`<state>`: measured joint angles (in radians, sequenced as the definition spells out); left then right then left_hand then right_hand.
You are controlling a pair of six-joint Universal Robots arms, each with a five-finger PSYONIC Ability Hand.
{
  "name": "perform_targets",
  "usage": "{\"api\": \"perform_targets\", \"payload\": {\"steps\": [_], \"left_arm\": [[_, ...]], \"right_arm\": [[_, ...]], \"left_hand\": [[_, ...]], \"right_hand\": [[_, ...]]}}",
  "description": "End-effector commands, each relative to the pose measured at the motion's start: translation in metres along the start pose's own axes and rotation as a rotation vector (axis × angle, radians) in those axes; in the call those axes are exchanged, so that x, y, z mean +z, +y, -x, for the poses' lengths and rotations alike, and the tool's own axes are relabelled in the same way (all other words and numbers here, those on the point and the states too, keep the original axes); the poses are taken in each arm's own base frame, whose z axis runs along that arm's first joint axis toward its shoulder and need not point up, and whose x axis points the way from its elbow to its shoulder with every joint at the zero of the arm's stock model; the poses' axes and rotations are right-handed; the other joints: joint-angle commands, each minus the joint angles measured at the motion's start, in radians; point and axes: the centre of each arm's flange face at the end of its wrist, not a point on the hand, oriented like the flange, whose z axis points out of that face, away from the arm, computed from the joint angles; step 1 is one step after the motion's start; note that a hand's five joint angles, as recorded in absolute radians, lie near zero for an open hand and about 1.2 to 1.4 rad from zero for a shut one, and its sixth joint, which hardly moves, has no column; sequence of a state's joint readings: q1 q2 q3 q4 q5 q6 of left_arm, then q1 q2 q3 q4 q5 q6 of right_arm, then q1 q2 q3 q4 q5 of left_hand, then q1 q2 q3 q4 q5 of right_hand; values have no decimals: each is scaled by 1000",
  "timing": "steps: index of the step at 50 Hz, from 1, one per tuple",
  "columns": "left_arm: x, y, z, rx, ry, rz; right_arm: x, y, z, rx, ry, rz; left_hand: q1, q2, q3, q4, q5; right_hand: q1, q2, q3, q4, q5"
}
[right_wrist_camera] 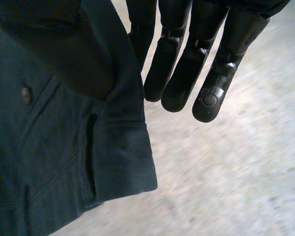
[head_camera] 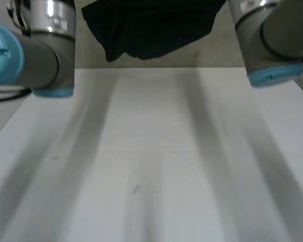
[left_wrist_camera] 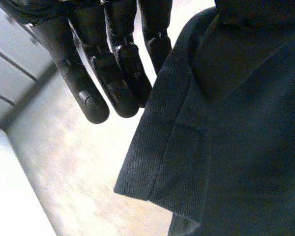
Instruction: Fold the shorts.
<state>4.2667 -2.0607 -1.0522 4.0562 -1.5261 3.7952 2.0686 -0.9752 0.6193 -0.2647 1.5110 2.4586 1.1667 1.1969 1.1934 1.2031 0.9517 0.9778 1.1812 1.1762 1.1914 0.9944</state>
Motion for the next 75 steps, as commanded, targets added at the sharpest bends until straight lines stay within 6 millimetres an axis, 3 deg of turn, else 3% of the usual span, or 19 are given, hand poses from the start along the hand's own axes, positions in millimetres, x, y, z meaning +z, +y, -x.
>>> {"api": "perform_targets", "payload": {"steps": [1,3,5,6,7,10,11,14,18,27,29,34,41,49,57,68,75], "left_arm": [[-85,45,-28,-56,144,329],[-119,56,-38,-54,206,446],[-141,61,-44,-55,247,523],[-150,62,-46,-53,268,556],[-169,67,-50,-50,306,620],[-199,72,-60,-49,373,709],[-219,73,-69,-49,425,763],[-248,65,-80,-46,505,848],[-259,52,-73,-33,545,922],[-267,34,-61,-27,587,968],[-267,32,-59,-27,588,969],[-264,21,-49,-29,582,963],[-252,-8,-41,-81,586,937],[-228,-34,-36,-193,542,895],[-211,-52,-40,-220,545,842],[-192,-75,-33,-285,513,789],[-181,-82,-25,-312,481,772]], "right_arm": [[-53,56,49,20,-218,261],[-81,77,70,29,-315,371],[-102,92,85,38,-382,439],[-122,107,99,47,-444,504],[-132,114,106,53,-473,533],[-164,134,126,66,-558,625],[-172,138,130,70,-579,646],[-194,147,134,83,-624,719],[-221,146,137,110,-690,799],[-233,123,106,387,-588,887],[-238,118,105,468,-578,902],[-244,115,103,574,-558,926],[-245,118,82,612,-487,953],[-253,122,85,682,-430,973],[-254,125,97,805,-359,955],[-254,151,123,703,-217,973],[-252,154,123,691,-200,977]], "left_hand": [[230,199,203,193,270],[230,199,203,193,270],[230,199,203,193,270],[230,199,203,193,270],[230,199,203,193,270],[230,199,203,193,270],[230,199,203,193,270],[230,199,203,193,270],[230,199,203,193,270],[230,199,203,193,270],[230,199,203,193,270],[230,199,203,193,270],[230,199,203,193,270],[230,199,203,193,270],[230,199,203,193,270],[230,199,203,193,270],[230,199,203,193,270]], "right_hand": [[418,215,220,205,227],[418,215,220,205,227],[418,215,220,205,227],[418,215,220,205,227],[418,215,220,205,227],[418,215,220,205,227],[418,215,220,205,227],[418,215,220,205,227],[418,215,220,205,227],[385,181,186,171,193],[69,-134,-129,-145,-122],[-79,-283,-277,-293,-270],[-382,-585,-580,-595,-573],[-593,-797,-792,-807,-784],[-593,-797,-792,-807,-784],[-587,-791,-786,-801,-779],[-468,-671,-666,-681,-659]]}}
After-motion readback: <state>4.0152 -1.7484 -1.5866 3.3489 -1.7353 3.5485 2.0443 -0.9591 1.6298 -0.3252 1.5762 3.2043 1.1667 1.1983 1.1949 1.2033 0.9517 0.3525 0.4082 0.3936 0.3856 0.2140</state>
